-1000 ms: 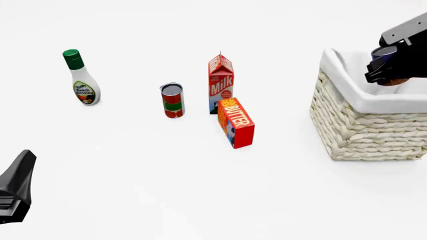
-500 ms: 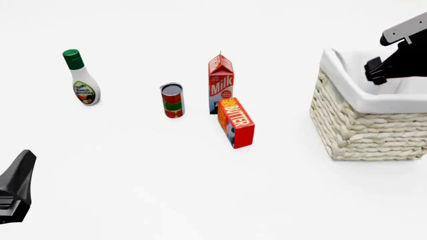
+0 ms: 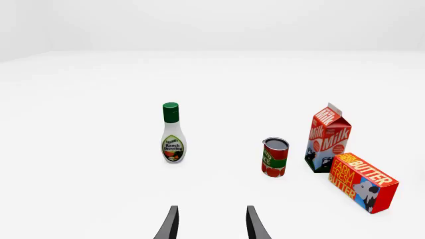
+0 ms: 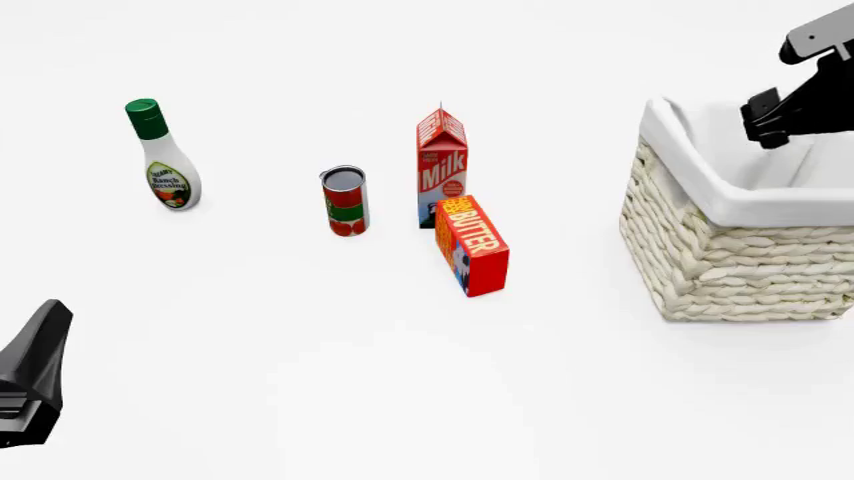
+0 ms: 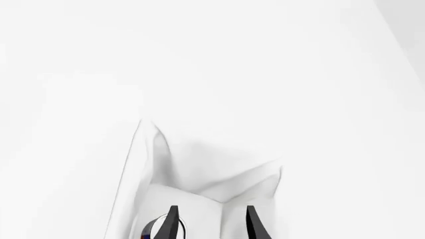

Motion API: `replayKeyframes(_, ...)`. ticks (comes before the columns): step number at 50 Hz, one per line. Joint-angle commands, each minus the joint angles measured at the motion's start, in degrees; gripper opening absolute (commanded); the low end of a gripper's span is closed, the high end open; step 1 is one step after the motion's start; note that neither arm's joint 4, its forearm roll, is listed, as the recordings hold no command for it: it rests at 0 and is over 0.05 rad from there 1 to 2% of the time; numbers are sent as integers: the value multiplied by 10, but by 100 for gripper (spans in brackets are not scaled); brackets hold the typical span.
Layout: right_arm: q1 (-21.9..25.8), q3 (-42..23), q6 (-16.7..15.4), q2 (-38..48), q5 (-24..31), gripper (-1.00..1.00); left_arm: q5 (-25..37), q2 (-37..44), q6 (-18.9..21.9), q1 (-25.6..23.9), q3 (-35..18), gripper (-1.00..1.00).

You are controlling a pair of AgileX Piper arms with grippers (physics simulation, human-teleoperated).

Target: Pick the alphabet soup and place it in the basket.

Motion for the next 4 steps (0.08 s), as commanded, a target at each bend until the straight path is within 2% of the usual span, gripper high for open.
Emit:
replayKeyframes(1,7,-9,7,-47,26,100,0,0,0,0,0,100)
replayKeyframes(4,9,-10,9,-64,33,100,0,0,0,0,0,100)
